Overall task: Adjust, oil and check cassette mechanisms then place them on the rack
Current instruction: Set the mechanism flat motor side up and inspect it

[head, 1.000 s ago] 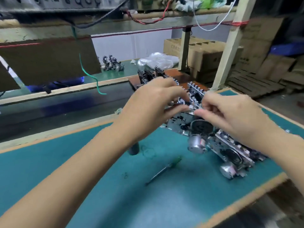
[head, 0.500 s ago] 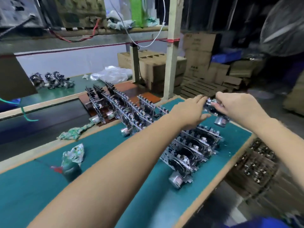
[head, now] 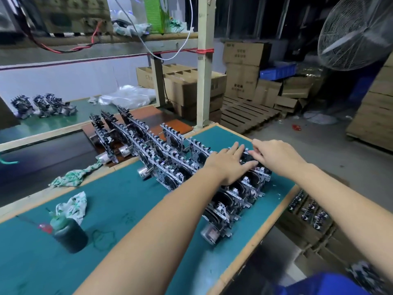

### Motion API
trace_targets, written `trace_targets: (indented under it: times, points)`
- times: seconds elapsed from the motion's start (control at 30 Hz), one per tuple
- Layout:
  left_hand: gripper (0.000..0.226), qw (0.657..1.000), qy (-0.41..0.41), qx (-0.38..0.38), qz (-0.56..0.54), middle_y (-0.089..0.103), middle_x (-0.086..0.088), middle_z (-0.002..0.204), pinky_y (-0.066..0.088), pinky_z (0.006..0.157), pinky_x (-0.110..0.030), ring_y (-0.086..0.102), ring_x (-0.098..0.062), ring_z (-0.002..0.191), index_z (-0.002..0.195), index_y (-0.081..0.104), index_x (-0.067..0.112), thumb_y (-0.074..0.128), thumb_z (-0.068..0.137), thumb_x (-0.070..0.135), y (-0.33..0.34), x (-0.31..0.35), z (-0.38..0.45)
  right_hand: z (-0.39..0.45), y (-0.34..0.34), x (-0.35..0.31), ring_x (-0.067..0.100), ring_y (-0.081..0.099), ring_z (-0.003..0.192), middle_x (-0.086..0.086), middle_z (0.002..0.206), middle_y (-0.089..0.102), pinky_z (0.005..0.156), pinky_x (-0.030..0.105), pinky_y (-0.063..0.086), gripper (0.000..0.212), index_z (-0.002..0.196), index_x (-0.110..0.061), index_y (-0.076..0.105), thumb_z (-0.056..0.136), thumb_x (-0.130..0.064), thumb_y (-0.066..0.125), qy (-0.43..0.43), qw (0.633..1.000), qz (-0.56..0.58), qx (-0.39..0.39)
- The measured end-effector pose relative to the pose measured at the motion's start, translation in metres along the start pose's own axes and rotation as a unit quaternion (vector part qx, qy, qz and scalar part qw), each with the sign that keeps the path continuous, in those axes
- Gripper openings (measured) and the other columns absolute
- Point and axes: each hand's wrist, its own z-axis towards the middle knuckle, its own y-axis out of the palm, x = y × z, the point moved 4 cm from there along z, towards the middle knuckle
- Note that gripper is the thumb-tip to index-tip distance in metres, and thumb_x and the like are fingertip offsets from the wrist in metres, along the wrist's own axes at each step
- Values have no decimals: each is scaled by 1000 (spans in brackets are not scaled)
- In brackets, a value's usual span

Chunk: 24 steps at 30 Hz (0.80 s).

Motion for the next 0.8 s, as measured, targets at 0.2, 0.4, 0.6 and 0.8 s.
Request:
trace_targets:
  times: [0.2, 0.4, 0.6, 0.8]
  points:
    - [56, 991, 33, 130, -23, 44, -3, 141, 33, 103, -40, 41, -21, 128, 139, 41, 16, 27, 99, 53, -27, 6, -30, -13, -33, -40, 23, 44, 106, 3, 114, 48, 80, 33, 42, 20, 113, -16, 52, 93, -20, 53, -17, 996, -63, 53]
    - [63, 953, 64, 279, -101, 65, 7, 108, 40, 84, -29, 55, -10, 99, 112, 62, 23, 24, 88, 67, -75, -32, -153, -66, -75, -125, 5, 52, 78, -14, 82, 57, 64, 20, 38, 8, 90, -27, 56, 91, -35, 53, -70, 942, 301, 128]
    - [63, 928, -171, 275, -185, 64, 15, 87, 44, 80, -33, 56, -2, 87, 91, 67, 27, 23, 81, 71, -24, -116, -324, -99, -47, -283, 1, 52, 80, -17, 79, 56, 72, 20, 42, 12, 86, -27, 57, 87, -38, 50, -231, 884, 407, -7]
    - [33, 840, -375, 328, -213, 68, 19, 85, 47, 82, -32, 61, 0, 85, 83, 66, 32, 44, 88, 56, 9, -168, -470, -131, -17, -426, 5, 47, 87, -17, 83, 48, 79, 27, 40, 10, 96, -26, 55, 93, -36, 53, -391, 828, 388, -106]
